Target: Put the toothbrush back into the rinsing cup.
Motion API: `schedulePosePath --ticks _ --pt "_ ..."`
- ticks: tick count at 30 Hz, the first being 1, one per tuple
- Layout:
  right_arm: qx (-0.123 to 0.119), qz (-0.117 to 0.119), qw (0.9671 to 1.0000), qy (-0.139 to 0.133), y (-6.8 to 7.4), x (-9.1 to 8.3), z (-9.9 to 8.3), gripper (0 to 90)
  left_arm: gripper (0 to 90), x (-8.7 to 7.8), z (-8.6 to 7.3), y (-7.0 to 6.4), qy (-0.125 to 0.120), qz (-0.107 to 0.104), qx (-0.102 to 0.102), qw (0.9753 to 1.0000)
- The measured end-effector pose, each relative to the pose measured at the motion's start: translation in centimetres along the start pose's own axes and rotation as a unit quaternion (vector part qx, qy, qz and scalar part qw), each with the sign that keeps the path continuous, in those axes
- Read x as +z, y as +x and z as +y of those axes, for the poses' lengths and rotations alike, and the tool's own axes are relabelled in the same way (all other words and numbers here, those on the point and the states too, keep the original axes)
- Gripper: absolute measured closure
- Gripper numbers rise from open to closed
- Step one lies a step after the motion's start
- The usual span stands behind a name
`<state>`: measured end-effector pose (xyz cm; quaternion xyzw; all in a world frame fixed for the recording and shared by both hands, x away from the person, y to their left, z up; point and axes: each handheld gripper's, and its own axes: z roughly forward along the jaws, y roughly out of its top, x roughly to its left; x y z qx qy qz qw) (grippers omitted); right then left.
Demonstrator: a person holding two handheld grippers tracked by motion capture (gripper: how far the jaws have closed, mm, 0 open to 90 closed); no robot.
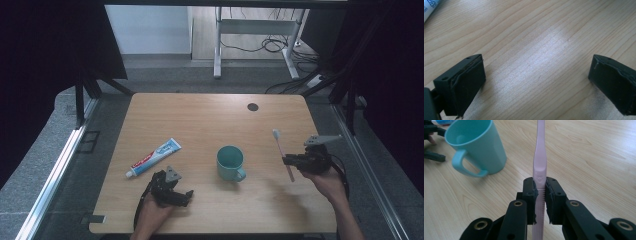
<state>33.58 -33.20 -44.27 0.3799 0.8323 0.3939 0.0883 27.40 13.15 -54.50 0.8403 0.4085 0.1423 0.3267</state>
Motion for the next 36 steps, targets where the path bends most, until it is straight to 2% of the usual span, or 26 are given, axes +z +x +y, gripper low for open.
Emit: schedulePosePath --ticks 8,18,36 --pt "-0.011 0.005 0.9997 -0.019 0.8 -0.1 0.3 78.5 1.0 0.0 0.0 0.0 0.000 0.000 0.000 1.0000" --pt "-0.022 0.013 0.9994 -0.025 1.8 0.2 1.3 78.5 1.0 0.0 0.0 0.0 0.000 0.000 0.003 1.0000" --pt "-0.036 0.032 0.9983 -0.034 3.7 1.5 4.4 78.5 1.0 0.0 0.0 0.0 -0.001 0.001 0.002 1.0000"
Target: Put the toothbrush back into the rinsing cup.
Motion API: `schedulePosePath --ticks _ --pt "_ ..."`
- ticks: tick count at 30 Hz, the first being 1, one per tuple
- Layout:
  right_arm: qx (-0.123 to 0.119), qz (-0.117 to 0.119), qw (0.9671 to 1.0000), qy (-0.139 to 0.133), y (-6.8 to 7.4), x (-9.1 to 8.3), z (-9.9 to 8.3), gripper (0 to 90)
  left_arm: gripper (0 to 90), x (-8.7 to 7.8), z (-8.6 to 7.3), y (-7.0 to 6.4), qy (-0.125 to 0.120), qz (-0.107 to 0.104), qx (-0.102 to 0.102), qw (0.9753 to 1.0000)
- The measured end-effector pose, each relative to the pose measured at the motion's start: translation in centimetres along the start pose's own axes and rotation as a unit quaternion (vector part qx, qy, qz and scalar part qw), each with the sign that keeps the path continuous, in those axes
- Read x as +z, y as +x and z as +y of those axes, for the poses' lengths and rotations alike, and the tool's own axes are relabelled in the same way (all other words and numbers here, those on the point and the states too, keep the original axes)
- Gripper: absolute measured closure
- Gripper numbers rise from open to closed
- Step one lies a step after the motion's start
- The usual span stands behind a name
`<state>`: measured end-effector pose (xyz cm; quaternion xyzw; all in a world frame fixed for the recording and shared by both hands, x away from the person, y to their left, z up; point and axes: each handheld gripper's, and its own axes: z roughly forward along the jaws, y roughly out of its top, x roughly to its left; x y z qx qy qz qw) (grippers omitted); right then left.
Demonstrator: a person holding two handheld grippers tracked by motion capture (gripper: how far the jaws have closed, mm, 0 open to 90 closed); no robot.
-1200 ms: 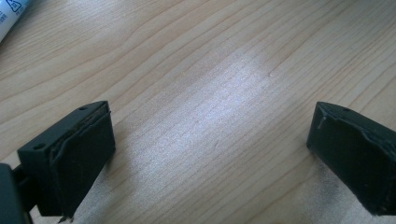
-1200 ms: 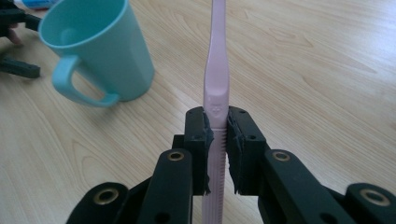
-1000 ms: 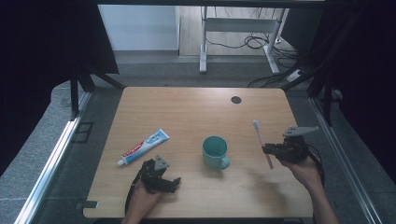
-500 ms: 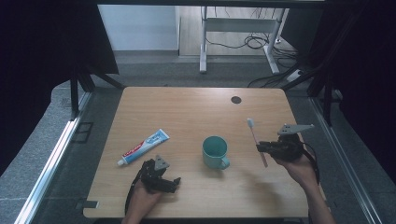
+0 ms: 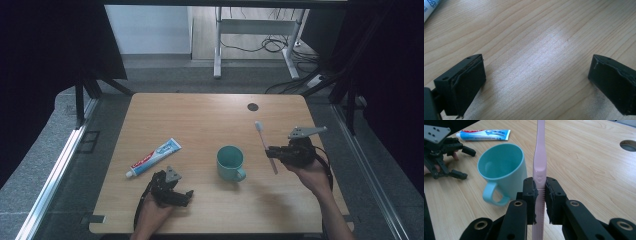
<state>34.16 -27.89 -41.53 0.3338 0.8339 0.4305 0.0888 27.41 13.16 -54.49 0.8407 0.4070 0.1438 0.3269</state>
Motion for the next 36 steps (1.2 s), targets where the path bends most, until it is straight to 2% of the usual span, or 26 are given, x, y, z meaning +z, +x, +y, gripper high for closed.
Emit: schedulePosePath --ticks 36 --pt "-0.028 0.033 0.9988 -0.024 3.1 3.9 5.8 78.5 0.9 0.0 0.0 0.0 0.001 0.000 -0.001 1.0000"
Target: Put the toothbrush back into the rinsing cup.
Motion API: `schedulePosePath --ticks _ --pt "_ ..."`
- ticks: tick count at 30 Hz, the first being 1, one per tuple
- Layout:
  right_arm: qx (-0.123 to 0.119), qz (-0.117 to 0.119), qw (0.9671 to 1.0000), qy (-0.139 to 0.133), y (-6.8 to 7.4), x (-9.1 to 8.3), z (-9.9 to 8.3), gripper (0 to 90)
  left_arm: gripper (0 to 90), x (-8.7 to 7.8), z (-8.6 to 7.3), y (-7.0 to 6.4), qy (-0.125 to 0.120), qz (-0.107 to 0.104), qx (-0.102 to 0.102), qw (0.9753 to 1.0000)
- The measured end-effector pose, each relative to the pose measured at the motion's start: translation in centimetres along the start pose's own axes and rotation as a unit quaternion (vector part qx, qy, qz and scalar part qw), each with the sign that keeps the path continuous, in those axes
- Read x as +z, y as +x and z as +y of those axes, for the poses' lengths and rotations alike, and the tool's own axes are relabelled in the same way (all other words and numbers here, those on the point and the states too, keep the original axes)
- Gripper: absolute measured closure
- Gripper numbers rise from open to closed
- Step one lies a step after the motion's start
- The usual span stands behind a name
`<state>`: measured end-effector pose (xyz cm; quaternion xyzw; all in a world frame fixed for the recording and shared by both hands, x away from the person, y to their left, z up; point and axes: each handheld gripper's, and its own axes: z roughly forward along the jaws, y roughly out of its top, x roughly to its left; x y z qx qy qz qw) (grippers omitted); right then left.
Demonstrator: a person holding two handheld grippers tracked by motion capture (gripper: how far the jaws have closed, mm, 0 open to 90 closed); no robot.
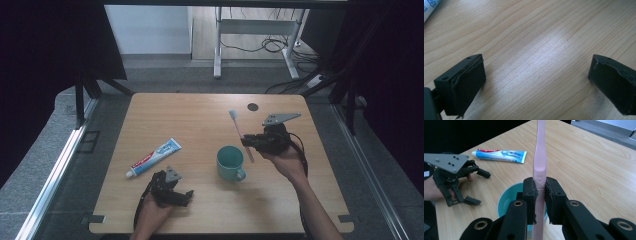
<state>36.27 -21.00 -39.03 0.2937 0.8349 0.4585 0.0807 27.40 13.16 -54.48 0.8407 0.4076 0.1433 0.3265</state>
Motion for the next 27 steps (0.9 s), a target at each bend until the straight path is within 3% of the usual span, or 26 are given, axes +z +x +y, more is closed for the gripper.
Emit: schedulePosePath --ticks 13,27 --pt "-0.010 0.004 0.9999 -0.006 1.0 1.7 1.4 78.5 1.0 0.0 0.0 0.0 0.000 0.000 0.001 1.0000" --pt "-0.018 0.007 0.9998 -0.006 1.7 3.8 1.3 78.5 1.0 0.0 0.0 0.0 0.000 0.000 0.000 1.0000"
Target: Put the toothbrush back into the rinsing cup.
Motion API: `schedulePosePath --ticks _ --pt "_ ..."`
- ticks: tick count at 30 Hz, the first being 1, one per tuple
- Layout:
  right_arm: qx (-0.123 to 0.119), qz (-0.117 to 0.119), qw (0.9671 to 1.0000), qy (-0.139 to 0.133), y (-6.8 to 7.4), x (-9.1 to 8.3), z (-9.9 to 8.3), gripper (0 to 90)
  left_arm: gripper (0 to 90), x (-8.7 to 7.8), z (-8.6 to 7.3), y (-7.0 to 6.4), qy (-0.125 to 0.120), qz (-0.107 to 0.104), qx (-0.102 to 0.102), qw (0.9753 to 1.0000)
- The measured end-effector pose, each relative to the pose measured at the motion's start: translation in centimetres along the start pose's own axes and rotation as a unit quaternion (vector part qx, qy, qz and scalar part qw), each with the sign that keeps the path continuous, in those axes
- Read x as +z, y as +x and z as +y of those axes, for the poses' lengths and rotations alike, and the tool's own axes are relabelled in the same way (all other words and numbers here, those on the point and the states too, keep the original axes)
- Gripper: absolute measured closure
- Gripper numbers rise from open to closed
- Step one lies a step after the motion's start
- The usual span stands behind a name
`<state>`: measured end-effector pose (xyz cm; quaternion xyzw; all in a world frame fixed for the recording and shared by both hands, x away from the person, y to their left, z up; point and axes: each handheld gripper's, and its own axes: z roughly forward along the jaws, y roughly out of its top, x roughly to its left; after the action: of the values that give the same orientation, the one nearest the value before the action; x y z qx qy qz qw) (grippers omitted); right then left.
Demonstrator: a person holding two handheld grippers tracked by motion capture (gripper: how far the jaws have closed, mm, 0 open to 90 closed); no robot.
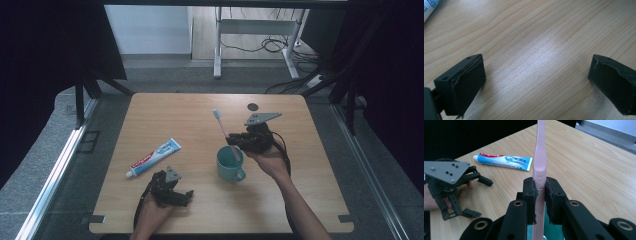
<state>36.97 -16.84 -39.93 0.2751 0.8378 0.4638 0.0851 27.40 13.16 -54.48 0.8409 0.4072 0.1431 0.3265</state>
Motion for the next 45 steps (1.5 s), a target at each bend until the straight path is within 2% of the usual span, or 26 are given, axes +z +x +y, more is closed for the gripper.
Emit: schedulePosePath --ticks 17,34,45 --pt "0.010 0.017 0.9997 0.015 0.1 1.8 -2.3 78.4 1.4 0.0 0.0 0.0 0.000 -0.001 0.000 1.0000" --pt "0.026 0.027 0.9988 0.031 -0.1 2.6 -4.5 78.4 1.6 0.0 0.0 0.0 -0.001 0.000 0.000 1.0000" --pt "0.025 0.030 0.9980 0.049 0.0 3.2 -5.5 78.3 1.6 0.0 0.0 0.0 -0.001 0.000 0.000 1.0000"
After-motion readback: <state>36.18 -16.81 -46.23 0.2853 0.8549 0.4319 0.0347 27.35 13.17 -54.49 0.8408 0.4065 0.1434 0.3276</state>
